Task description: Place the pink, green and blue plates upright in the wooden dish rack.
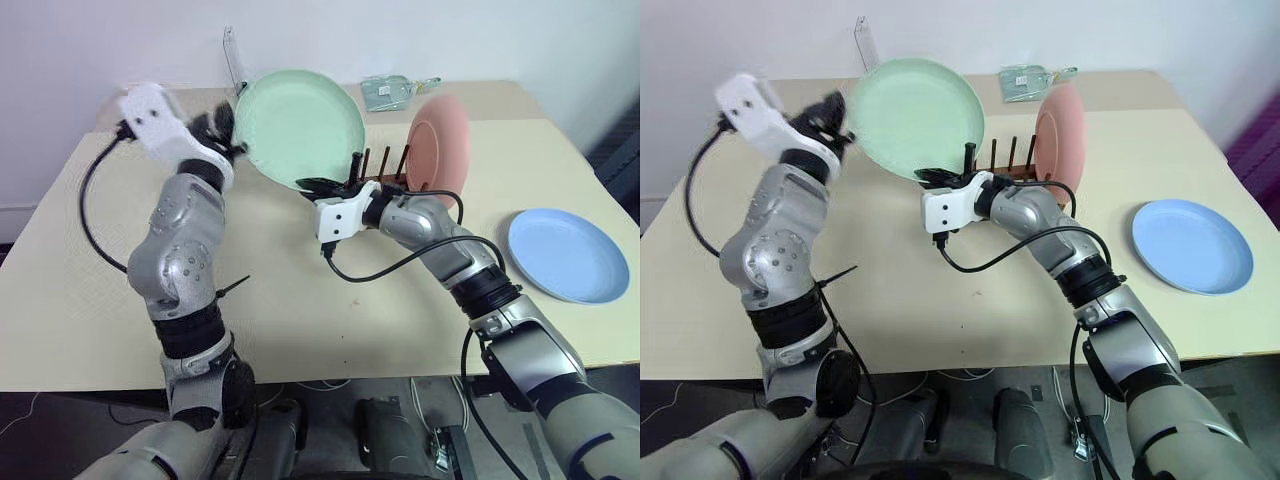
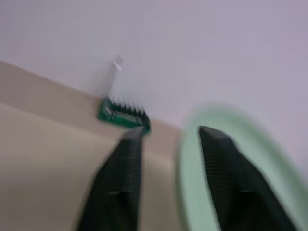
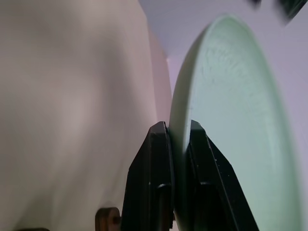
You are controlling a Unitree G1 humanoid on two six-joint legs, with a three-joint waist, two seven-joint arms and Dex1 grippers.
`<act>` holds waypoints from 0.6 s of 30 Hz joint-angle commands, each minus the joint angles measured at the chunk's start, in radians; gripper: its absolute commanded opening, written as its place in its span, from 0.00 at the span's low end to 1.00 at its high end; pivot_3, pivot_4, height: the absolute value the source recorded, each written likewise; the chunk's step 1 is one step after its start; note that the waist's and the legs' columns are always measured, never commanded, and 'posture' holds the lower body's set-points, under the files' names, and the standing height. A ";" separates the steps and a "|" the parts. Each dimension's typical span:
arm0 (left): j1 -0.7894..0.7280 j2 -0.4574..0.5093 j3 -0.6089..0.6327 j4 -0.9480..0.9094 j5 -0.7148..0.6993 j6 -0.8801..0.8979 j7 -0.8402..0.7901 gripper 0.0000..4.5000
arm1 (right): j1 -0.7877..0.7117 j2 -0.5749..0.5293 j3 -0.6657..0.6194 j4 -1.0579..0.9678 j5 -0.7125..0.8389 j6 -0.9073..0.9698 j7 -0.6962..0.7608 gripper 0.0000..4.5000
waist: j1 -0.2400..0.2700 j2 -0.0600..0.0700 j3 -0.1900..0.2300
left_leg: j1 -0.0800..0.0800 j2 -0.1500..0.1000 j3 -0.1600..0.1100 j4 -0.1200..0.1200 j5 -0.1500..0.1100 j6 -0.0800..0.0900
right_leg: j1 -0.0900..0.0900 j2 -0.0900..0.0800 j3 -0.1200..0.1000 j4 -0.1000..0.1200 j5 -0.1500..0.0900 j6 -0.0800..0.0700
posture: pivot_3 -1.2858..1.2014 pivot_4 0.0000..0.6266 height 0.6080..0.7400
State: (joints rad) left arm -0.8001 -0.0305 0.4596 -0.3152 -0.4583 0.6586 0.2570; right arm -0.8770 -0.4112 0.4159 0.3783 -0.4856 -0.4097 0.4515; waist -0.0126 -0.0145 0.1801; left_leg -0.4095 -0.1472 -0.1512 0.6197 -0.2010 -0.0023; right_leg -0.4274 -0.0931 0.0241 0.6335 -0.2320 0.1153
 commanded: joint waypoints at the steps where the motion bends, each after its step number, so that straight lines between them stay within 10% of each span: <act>1: -0.044 0.085 0.112 0.030 0.010 -0.163 0.051 0.64 | -0.008 -0.015 -0.081 -0.051 0.072 -0.004 -0.002 0.00 | -0.002 0.000 0.000 | 0.000 0.001 0.000 0.000 0.000 0.000 | 0.000 0.001 0.000 0.000 0.000 0.000 | 0.52 0.24 1.00; 9: 0.228 0.434 -0.181 0.100 0.164 -0.142 -0.305 0.64 | 0.015 0.048 -0.378 -0.284 0.700 0.459 0.188 0.00 | 0.002 0.000 0.000 | 0.001 0.002 0.002 -0.001 -0.001 -0.001 | 0.000 0.003 0.003 0.000 0.001 -0.001 | 0.52 0.24 1.00; 18: 0.496 0.487 -0.486 -0.085 0.036 -0.161 -0.766 0.64 | 0.032 0.068 -0.637 -0.453 1.193 1.100 0.027 0.00 | -0.003 0.003 0.001 | 0.001 0.005 0.002 -0.006 -0.004 0.005 | -0.003 0.002 0.003 -0.002 0.003 -0.005 | 0.52 0.24 1.00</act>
State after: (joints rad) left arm -0.3062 0.4448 -0.0121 -0.3220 -0.3891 0.5299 -0.4463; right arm -0.8374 -0.3486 -0.1944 -0.0223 0.6570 0.6469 0.5097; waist -0.0160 -0.0116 0.1806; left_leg -0.4087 -0.1407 -0.1487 0.6131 -0.2051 0.0024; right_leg -0.4311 -0.0908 0.0276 0.6319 -0.2292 0.1095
